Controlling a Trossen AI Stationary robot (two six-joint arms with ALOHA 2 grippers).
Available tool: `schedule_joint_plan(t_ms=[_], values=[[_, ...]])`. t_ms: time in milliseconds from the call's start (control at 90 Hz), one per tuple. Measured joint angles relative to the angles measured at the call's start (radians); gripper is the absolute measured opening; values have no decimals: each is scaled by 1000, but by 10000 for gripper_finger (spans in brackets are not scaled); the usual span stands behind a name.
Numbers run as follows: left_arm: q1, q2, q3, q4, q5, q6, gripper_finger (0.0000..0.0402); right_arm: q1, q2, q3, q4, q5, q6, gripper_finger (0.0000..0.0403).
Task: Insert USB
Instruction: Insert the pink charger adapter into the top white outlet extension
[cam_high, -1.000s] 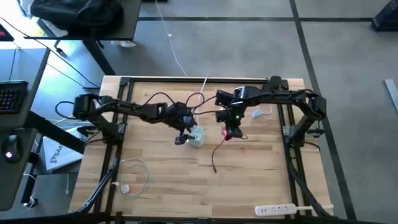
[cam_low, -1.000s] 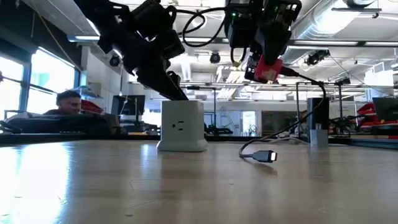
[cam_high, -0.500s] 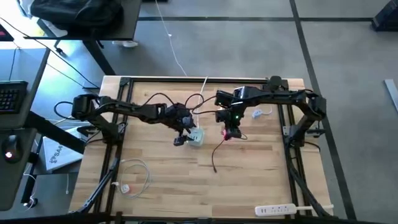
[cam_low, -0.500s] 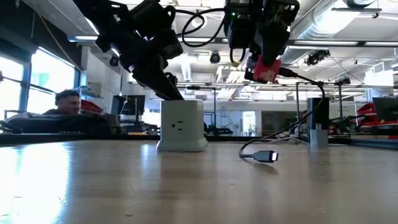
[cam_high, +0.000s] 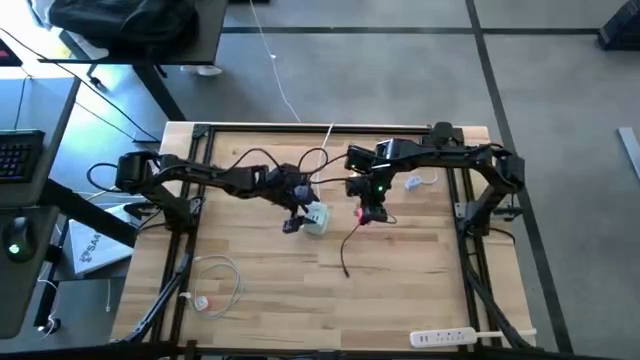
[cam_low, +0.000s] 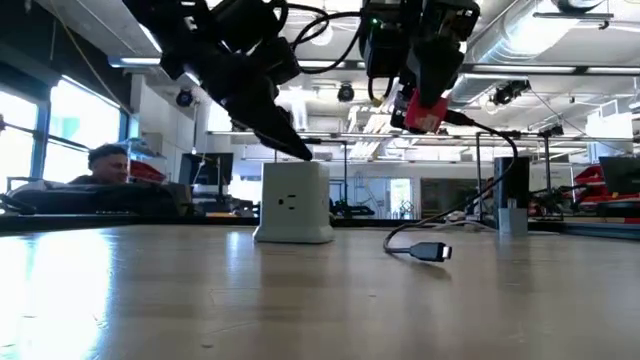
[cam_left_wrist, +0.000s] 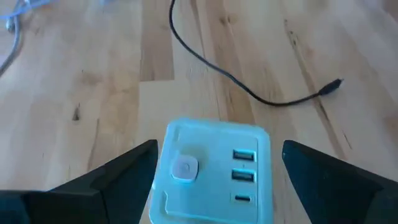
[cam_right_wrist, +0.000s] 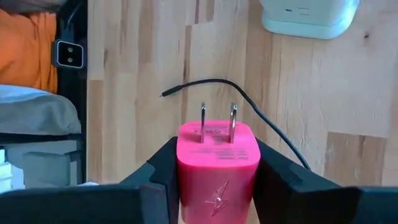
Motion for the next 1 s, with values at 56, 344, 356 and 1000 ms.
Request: schedule_joint_plan(t_ms=[56,344,356,1000], values=[[-4,0,10,-14,2,11,308,0,0,0,0,0,0,111],[-19,-48,21,-60,-1,45,231,1,0,0,1,1,-1,111],[-19,-52,21,-60,-1,41,231,1,0,0,1,1,-1,111],[-19,-77,22,-100,-82,-36,360,1,0,0,25,3,0,111]])
